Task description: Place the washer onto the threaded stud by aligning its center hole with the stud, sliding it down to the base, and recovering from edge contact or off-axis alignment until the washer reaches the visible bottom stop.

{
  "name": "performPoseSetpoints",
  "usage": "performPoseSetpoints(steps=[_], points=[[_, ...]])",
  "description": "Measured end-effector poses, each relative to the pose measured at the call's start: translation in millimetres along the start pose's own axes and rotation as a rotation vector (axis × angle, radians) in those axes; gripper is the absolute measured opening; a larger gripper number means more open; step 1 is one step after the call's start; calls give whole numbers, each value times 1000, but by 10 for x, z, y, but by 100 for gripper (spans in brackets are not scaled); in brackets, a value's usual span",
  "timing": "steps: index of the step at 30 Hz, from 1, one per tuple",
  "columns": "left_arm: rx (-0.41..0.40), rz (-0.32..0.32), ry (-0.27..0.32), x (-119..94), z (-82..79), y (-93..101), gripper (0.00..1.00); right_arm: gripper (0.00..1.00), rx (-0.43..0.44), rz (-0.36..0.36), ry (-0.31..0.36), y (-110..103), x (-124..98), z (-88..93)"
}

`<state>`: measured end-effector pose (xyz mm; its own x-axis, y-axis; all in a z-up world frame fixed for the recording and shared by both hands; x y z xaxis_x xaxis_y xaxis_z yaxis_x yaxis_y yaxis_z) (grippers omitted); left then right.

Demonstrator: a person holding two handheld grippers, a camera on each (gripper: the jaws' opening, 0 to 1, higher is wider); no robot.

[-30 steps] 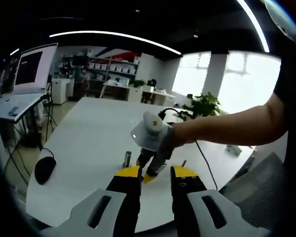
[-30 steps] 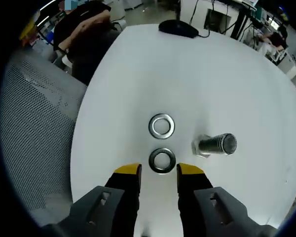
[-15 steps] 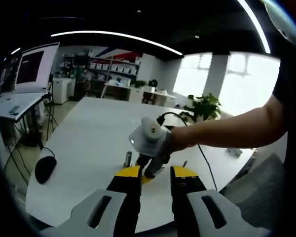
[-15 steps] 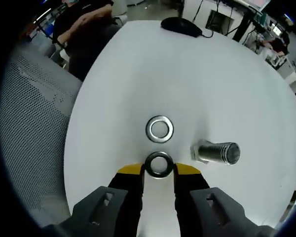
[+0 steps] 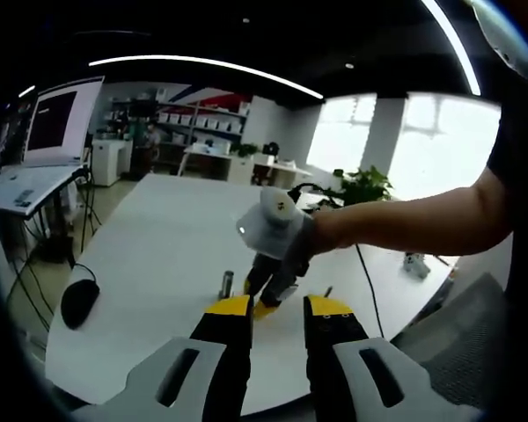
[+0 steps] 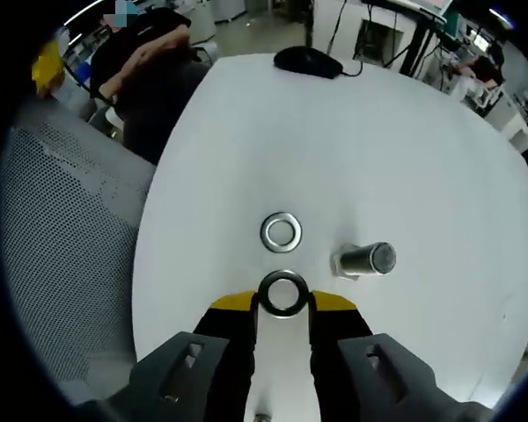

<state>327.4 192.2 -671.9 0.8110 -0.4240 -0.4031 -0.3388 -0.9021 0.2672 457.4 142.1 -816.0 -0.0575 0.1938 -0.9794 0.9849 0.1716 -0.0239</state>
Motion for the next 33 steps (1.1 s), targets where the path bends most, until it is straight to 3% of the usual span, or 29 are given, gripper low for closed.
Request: performPoseSetpoints(steps=[10, 18, 33], points=[[7, 8, -1, 5, 8, 9, 20, 23, 4, 28, -12, 98, -275, 21], [9, 10, 2, 4, 6, 11, 20, 23, -17, 63, -3, 177, -506, -64], [10, 9, 0, 4, 7, 12, 20, 23, -96, 76, -24, 365, -552, -287]])
Point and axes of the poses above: the point that each gripper's makers call its tool centre point, and the gripper's own axes: x roughly forward along the fingers, y roughly to its right, z roughly out of its underside, the point moved 2 cm from there along -x, roughly backward along the fingers, and after that the axes turned 6 degrees about -y, right-handed, at the moved point
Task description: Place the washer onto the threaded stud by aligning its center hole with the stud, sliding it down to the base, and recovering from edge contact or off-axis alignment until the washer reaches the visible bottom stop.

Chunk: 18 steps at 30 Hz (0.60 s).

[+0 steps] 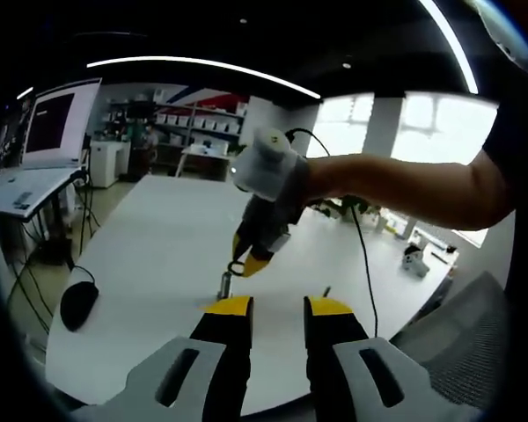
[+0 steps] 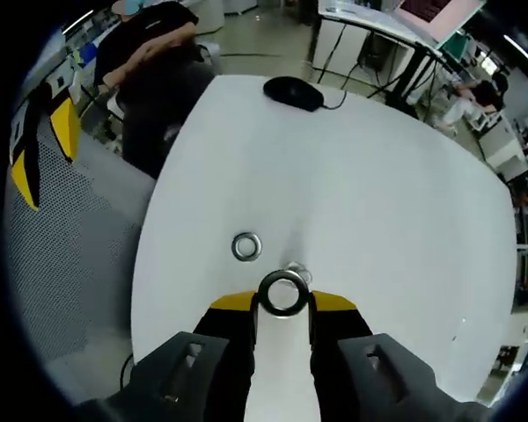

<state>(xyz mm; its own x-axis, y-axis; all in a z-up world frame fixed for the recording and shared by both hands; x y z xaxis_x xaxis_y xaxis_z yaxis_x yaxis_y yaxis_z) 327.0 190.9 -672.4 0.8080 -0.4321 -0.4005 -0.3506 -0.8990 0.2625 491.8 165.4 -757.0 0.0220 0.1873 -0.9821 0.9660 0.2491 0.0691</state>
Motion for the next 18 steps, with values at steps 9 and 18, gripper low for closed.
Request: performPoseSetpoints(steps=[9, 18], points=[[6, 2, 6, -6, -11, -5, 20, 23, -74, -12, -17, 109, 40, -72], [0, 2, 6, -19, -13, -29, 20, 23, -166, -40, -59, 103, 190, -78]])
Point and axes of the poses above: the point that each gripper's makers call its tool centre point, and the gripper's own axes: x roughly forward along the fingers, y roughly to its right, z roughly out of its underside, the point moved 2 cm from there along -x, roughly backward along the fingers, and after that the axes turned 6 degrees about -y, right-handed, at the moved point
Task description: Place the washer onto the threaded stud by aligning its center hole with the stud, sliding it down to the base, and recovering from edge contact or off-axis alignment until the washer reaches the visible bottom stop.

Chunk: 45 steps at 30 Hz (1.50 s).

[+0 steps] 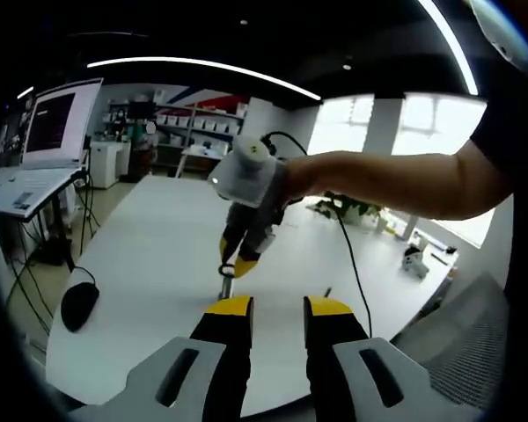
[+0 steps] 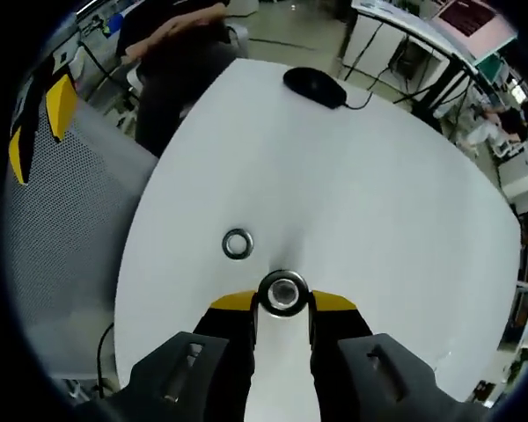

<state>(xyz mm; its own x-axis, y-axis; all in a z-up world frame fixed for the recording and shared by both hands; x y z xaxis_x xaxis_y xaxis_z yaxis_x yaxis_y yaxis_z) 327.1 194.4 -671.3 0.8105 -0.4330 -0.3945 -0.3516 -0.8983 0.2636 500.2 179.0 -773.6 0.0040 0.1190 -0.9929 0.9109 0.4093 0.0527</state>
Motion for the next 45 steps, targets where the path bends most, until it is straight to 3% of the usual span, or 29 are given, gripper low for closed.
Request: performPoseSetpoints(steps=[45], points=[[-14, -4, -9, 0, 12, -21, 19, 23, -42, -56, -72, -4, 601, 106]])
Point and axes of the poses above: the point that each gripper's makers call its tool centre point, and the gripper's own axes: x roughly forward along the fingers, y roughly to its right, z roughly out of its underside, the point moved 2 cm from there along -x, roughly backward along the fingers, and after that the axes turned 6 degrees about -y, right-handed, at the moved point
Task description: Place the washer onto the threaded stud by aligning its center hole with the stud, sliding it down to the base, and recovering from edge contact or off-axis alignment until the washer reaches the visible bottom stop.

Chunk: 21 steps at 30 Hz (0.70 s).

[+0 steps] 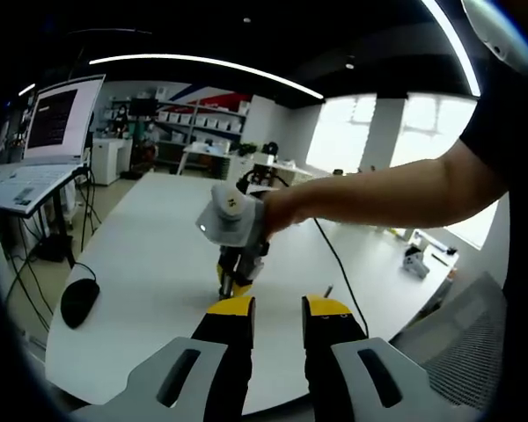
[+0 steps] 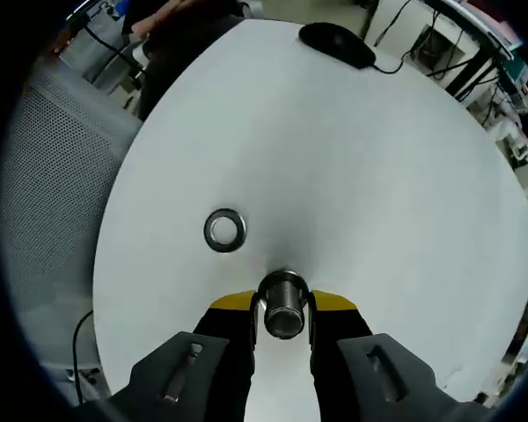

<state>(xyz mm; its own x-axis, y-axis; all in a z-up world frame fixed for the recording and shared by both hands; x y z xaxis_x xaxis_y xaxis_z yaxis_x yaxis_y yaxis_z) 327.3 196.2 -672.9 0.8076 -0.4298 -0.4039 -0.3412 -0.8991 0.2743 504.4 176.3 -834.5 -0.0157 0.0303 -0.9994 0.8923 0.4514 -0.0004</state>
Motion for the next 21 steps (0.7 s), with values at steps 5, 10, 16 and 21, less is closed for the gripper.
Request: performPoseSetpoints(steps=[5, 10, 16, 21], points=[[-1, 0, -3, 0, 4, -2, 19, 24, 19, -3, 1, 2, 23, -2], [-1, 0, -3, 1, 2, -4, 19, 24, 61, -15, 19, 7, 10, 1], [0, 0, 1, 1, -10, -7, 19, 27, 102, 5, 48, 19, -87, 22], [3, 2, -2, 1, -6, -3, 19, 27, 117, 34, 98, 34, -240, -1]])
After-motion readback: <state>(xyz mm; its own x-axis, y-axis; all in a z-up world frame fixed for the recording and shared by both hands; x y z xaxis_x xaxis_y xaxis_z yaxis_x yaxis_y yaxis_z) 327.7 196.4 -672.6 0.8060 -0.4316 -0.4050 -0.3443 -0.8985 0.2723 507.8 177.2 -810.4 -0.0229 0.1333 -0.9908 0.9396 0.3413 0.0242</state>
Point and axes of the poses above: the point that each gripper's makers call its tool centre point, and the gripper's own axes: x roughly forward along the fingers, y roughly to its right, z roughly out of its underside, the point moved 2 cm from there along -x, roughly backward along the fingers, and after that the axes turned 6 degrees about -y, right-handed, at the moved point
